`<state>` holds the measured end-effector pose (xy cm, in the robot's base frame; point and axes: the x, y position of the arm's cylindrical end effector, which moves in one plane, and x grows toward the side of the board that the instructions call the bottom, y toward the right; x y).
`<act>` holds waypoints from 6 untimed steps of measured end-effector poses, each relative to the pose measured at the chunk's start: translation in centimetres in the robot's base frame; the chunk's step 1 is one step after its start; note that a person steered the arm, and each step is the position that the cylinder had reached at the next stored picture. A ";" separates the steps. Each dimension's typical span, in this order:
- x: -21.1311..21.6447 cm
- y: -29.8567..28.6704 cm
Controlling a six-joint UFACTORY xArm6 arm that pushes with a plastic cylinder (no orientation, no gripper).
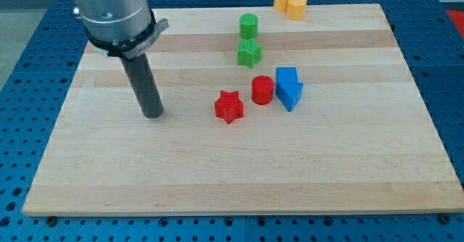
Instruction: Push the red star closer to the blue triangle
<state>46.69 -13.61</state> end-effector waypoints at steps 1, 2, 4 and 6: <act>0.0 4.6; 0.0 9.4; 0.0 12.4; 1.6 12.8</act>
